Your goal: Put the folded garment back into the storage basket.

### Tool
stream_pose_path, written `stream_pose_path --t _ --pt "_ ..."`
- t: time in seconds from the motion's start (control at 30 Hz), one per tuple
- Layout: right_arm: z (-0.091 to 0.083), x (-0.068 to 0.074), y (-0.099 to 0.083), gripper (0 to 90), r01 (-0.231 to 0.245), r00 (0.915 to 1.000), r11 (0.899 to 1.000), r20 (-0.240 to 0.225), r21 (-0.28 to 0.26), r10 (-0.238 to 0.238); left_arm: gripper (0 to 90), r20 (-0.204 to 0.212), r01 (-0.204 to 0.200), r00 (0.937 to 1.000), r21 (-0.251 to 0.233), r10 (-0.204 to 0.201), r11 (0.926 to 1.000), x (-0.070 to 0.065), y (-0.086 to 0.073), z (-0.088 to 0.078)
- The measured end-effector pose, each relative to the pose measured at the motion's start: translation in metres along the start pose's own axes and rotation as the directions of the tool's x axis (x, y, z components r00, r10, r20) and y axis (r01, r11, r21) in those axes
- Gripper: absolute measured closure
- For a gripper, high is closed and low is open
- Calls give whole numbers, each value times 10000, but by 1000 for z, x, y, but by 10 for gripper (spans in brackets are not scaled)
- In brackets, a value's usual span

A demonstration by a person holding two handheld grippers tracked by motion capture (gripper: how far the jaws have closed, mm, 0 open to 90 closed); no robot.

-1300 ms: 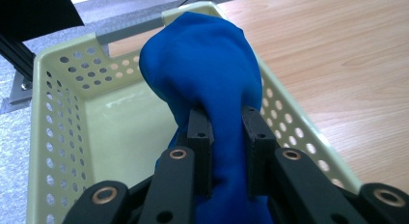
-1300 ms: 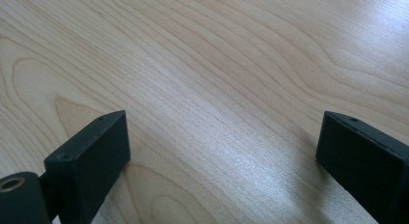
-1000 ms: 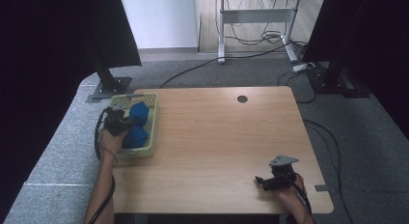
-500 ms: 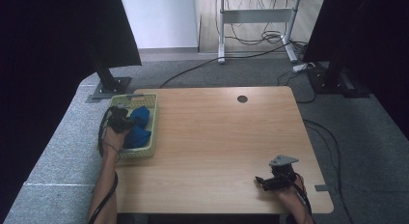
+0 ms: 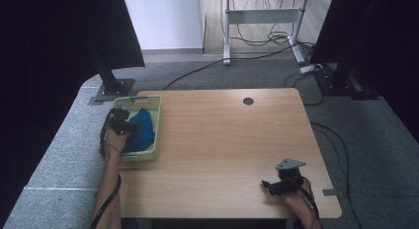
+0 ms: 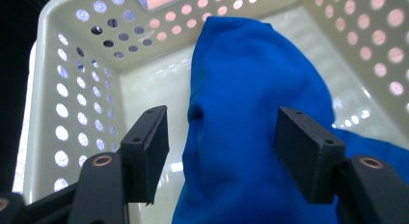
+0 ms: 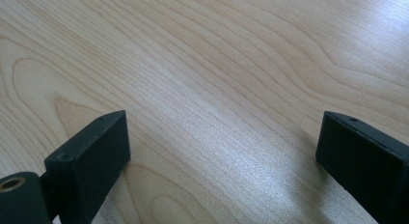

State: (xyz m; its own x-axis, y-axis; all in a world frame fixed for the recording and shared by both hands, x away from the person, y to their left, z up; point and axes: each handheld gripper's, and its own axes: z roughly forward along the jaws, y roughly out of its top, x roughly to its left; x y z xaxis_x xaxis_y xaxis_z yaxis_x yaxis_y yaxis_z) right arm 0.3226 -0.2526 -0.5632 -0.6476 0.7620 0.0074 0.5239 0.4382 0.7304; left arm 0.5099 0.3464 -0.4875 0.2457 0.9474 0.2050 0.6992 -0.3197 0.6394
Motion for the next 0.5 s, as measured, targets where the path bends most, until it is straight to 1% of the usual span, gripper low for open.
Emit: stream_pose_path --t 0.03,0.1,0.13,0.17,0.2,0.23,0.3,0.37,0.4,0.47,0.5 --pt "0 0 0 47 1 10000 10000 0 -1 -1 337 280 -139 9995 267 131 9995 -2 -1 3" --pt "0 0 0 47 2 10000 10000 0 -2 -2 338 280 -139 9995 267 131 9995 -2 -1 3" --pt "0 0 0 47 2 10000 10000 0 -2 -2 338 620 -346 9976 704 302 9969 -8 -2 10" --pt "0 0 0 47 -3 10000 10000 1 -2 3 339 720 -453 9966 886 390 9950 -10 -3 13" --pt "0 0 0 47 -3 10000 10000 1 -2 3 338 720 -453 9966 886 390 9950 -10 -3 13" --pt "0 0 0 47 -2 10000 10000 1 -1 2 338 744 -757 9950 1280 665 9889 -15 -3 18" --pt "0 0 0 47 -2 10000 10000 1 -1 2 322 798 -887 9939 1578 768 9835 -18 -2 21" --pt "0 0 0 47 -1 10000 10000 1 -2 1 315 798 -887 9939 1578 768 9835 -18 -2 21" --pt "0 0 0 47 -1 10000 10000 1 -2 1 315 764 -768 9949 1522 657 9854 -18 0 20" --pt "0 0 0 47 -1 10000 10000 1 -1 1 306 764 -768 9949 1522 657 9854 -18 0 20" --pt "0 0 0 47 -1 10000 10000 1 -1 1 306 745 -363 9968 942 293 9949 -14 3 12"
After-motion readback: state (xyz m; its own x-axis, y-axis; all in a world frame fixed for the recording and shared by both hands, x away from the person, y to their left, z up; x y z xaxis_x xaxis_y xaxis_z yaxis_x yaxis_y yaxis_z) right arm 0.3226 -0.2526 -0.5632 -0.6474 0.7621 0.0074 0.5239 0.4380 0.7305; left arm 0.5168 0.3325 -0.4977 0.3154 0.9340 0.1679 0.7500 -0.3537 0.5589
